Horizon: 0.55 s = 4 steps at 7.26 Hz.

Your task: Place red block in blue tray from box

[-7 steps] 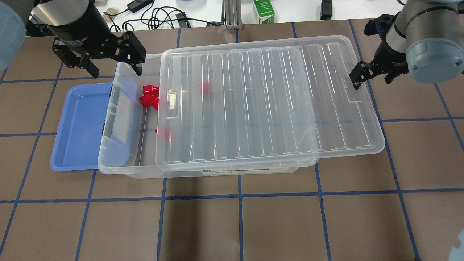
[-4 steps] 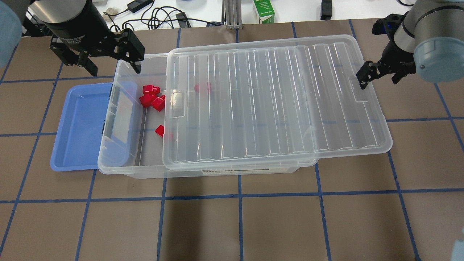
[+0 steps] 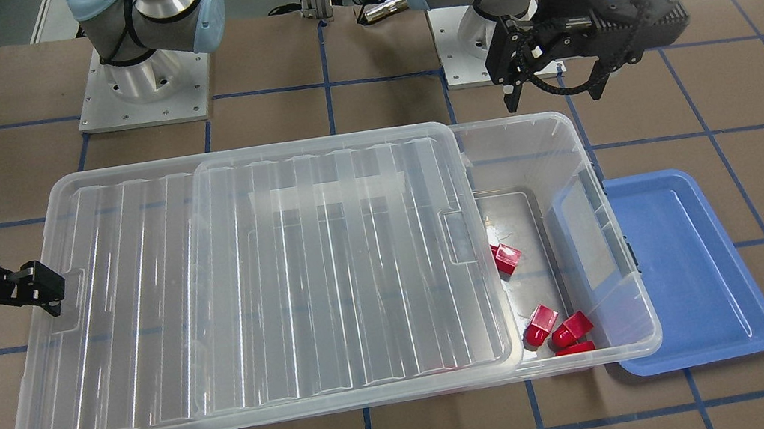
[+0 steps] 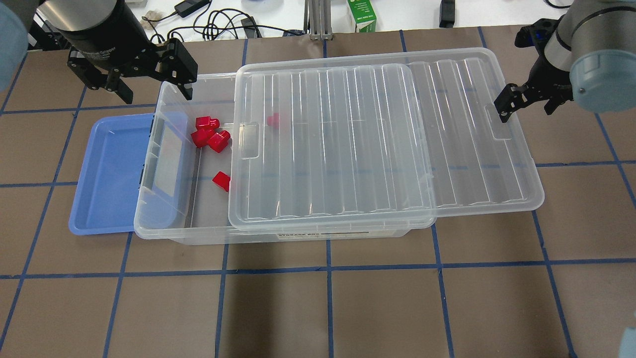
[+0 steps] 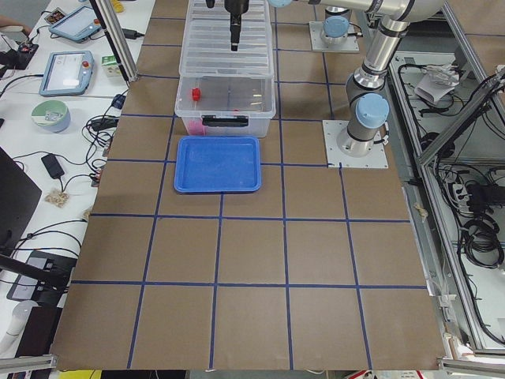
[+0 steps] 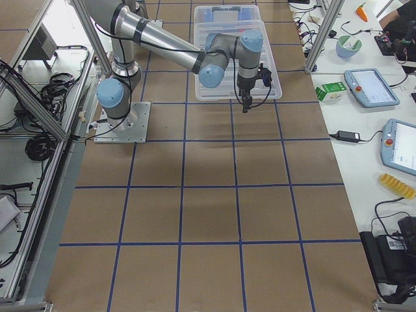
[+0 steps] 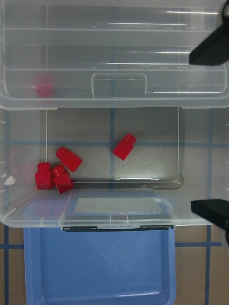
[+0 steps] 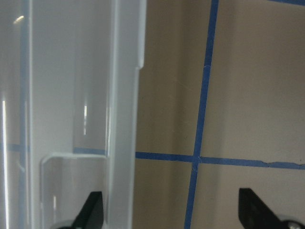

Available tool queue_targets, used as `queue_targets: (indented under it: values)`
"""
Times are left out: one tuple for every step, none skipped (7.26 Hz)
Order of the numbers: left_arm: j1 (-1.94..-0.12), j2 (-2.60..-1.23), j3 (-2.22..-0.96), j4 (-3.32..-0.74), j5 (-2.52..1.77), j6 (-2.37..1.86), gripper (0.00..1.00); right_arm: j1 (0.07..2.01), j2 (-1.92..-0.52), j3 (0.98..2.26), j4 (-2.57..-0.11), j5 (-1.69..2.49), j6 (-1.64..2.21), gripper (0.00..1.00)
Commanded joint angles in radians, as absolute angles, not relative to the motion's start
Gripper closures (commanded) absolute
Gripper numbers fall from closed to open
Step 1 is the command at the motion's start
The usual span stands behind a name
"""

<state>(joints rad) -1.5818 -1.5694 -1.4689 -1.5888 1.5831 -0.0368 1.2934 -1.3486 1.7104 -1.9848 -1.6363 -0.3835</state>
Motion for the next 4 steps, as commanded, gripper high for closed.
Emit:
queue_targets:
  values:
    - [-1.582, -1.568, -1.47, -1.588, 1.583, -0.037, 0.0, 1.275, -1.35, 1.71, -1.982, -1.644, -0.383, 0.0]
    - [-1.582, -1.566, -1.468, -1.588, 1.583, -0.037, 0.0, 1.272, -1.35, 1.71, -1.98, -1.641, -0.383, 0.0]
    - [-1.582, -1.566, -1.468, -1.588, 1.583, -0.037, 0.0, 1.272, -1.35, 1.71, -1.982, -1.643, -0.383, 0.0]
    - [-1.582, -1.566, -1.47, -1.588, 1.583, -0.037, 0.0, 1.27, -1.35, 1.709, -1.982, -1.644, -0.383, 0.0]
